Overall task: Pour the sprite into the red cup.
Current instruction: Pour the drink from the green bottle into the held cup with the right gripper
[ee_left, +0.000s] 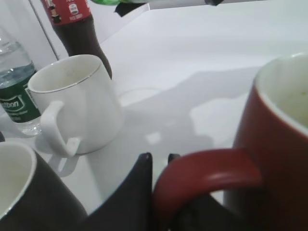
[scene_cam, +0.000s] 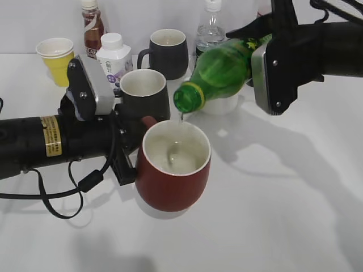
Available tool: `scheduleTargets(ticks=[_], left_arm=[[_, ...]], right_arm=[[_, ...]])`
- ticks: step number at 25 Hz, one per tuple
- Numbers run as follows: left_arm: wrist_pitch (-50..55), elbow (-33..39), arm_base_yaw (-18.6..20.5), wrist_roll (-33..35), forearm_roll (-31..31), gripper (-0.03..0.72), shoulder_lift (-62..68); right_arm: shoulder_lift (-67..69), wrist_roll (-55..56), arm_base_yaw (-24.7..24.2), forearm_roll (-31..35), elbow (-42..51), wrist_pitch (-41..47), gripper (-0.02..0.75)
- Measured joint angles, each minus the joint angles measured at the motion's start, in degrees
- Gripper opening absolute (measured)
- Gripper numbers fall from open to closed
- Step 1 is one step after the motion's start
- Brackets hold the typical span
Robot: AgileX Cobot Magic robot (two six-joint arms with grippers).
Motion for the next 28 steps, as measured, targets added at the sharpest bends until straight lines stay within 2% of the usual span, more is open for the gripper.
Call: scheduleTargets(ticks=[13,28], left_arm=[[-0.4,0.0,0.0,0.1,0.8,0.064,0.0],[-2.8,-0.1,0.0,0.1,6.0,0.064,0.0]], right_arm=[[0.0,-1.1,0.0,-2.0,0.0,0.0,0.396],[0.0,-2.5,0.0,-2.0,0.0,0.0,0.396]])
